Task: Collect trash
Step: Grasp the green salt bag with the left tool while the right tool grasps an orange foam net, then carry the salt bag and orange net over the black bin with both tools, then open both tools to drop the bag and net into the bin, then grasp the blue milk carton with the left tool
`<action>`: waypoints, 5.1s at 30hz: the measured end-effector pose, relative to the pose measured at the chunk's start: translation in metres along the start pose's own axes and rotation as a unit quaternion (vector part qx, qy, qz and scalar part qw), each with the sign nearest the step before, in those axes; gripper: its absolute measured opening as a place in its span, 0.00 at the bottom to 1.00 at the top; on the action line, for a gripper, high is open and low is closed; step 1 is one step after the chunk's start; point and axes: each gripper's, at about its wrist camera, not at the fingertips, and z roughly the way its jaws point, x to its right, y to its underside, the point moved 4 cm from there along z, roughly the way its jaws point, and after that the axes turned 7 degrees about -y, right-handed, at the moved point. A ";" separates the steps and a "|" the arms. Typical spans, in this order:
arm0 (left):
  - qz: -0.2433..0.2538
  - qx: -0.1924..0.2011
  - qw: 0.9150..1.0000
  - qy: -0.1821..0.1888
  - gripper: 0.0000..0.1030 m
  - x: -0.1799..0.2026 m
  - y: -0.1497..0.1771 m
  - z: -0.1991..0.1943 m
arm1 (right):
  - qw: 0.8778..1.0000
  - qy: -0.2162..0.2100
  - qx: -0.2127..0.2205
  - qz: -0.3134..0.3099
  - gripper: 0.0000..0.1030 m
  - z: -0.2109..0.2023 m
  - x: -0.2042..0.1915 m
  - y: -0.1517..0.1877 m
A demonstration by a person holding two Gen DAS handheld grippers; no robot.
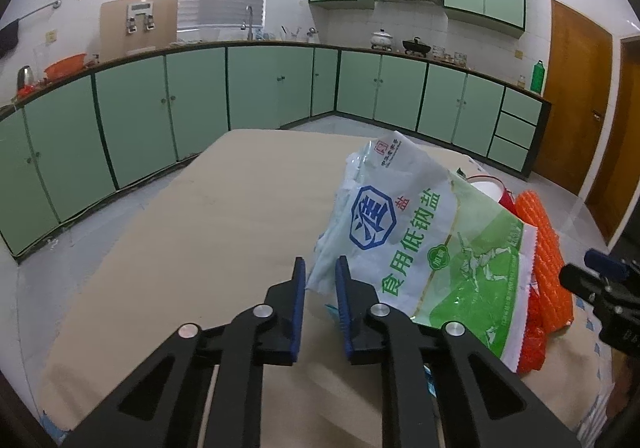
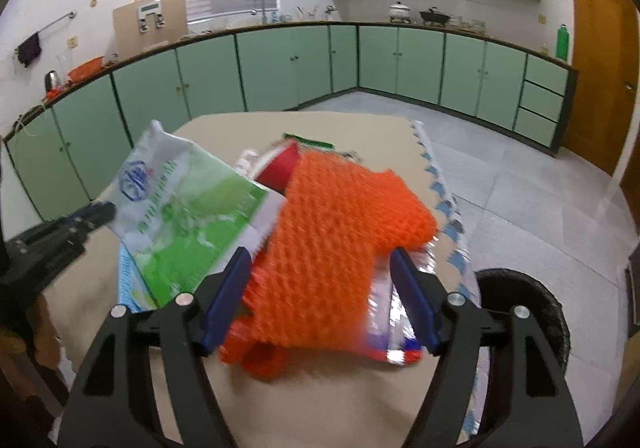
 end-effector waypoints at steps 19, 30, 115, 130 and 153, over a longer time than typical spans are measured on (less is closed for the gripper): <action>-0.023 0.030 0.999 -0.001 0.06 -0.009 -0.010 -0.032 | 0.997 -0.082 0.002 -0.008 0.10 -0.008 -0.013 -0.011; -0.029 0.083 0.996 0.016 0.04 -0.005 -0.034 -0.075 | 0.996 -0.081 0.037 -0.019 0.10 -0.038 -0.016 -0.027; 0.076 0.054 0.995 0.034 0.75 0.190 -0.023 -0.039 | 0.977 0.115 0.094 0.153 0.92 -0.065 0.192 0.043; 0.019 0.019 0.996 -0.083 0.75 0.064 0.033 -0.031 | 0.991 0.023 0.109 0.073 0.91 -0.034 0.062 0.024; -0.016 0.004 0.994 -0.106 0.86 0.065 0.050 -0.020 | 0.995 0.019 0.087 0.055 0.85 -0.019 0.048 0.028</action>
